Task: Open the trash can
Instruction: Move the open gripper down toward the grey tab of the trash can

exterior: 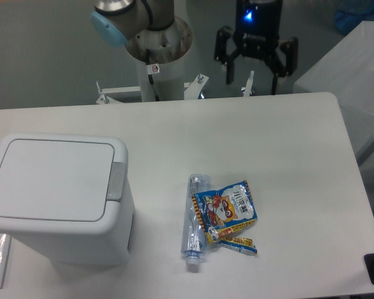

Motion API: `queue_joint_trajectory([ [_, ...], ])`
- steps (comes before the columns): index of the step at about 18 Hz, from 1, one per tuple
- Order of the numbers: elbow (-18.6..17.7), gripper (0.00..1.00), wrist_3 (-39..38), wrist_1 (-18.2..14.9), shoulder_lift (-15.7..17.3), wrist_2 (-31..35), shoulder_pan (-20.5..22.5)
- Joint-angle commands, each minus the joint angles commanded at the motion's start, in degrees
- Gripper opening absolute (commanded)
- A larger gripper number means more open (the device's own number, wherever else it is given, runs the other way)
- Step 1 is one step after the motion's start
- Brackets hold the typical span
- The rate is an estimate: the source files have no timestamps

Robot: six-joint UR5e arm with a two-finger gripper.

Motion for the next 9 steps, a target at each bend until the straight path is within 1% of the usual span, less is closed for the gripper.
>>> queue_joint_trajectory([
  [4, -0.09, 1.0, -17.5, 8.43, -2.99, 0.0, -5.45],
  [7, 0.0, 1.0, -26.65, 12.57, -5.45, 0.0, -9.06],
  [9, 0.0, 1.0, -30.44, 13.9, -6.6, 0.0, -10.9],
])
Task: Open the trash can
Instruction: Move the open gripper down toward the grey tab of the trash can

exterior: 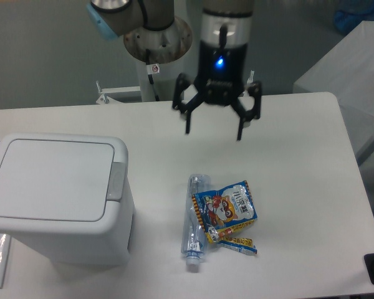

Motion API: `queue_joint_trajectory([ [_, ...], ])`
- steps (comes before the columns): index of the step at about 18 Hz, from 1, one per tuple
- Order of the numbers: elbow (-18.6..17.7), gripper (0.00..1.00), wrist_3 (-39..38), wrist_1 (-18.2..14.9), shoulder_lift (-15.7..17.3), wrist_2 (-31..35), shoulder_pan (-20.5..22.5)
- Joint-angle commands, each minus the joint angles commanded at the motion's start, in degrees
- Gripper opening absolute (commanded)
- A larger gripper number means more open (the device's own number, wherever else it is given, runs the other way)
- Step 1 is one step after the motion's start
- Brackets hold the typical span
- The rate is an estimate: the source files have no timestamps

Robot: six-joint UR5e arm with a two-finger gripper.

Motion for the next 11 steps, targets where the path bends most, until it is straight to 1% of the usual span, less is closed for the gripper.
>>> queue_joint_trajectory([
  [4, 0.18, 1.0, -5.28, 0.09, -0.44, -0.52, -1.77],
  [7, 0.18, 1.0, -8.62, 0.18, -0.53, -2.89, -2.47],
  [11, 0.35, 1.0, -10.39, 2.55, -1.76, -3.16, -3.96],
])
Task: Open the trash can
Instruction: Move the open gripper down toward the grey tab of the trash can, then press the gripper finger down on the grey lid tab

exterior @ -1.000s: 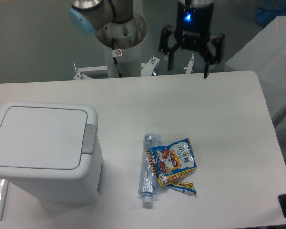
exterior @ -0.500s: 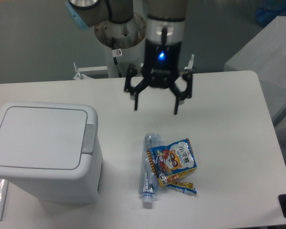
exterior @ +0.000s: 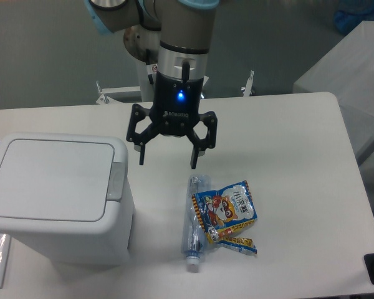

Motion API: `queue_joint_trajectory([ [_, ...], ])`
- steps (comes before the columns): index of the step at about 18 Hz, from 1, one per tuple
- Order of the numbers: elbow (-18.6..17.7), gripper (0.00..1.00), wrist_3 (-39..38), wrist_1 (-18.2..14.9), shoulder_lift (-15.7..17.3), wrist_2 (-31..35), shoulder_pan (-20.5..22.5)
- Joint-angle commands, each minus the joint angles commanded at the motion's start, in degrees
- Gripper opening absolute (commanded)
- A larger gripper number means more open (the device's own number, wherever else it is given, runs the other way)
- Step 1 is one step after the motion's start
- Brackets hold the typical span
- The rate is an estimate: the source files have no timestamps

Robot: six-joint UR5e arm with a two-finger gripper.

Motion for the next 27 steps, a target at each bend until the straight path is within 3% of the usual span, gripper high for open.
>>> queue_joint_trajectory([
  [7, 2.55, 1.0, -2.81, 1.24, -3.43, 0.0, -2.38],
  [27, 2.46, 1.0, -2.55, 1.24, -4.84, 0.44, -2.38],
])
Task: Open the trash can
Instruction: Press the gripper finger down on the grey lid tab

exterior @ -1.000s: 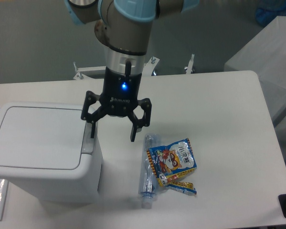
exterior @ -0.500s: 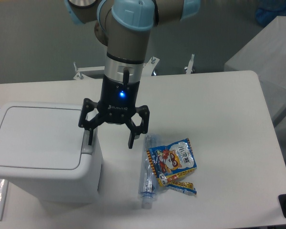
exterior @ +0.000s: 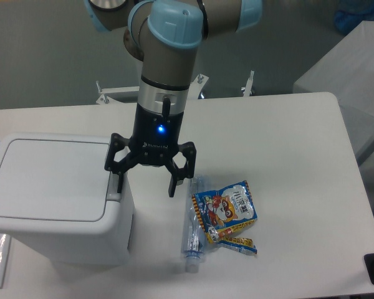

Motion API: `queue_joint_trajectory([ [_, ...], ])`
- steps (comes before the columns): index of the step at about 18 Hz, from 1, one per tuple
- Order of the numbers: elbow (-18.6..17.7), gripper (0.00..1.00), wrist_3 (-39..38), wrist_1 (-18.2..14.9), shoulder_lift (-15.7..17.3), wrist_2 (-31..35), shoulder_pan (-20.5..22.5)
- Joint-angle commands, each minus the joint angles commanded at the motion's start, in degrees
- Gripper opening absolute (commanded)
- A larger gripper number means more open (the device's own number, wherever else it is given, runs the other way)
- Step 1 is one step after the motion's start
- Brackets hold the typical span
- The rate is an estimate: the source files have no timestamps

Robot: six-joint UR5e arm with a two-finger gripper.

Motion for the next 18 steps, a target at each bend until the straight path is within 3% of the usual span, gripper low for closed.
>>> queue_joint_trajectory([
  [18, 0.44, 1.0, -0.09, 0.0, -0.62, 0.0, 0.09],
])
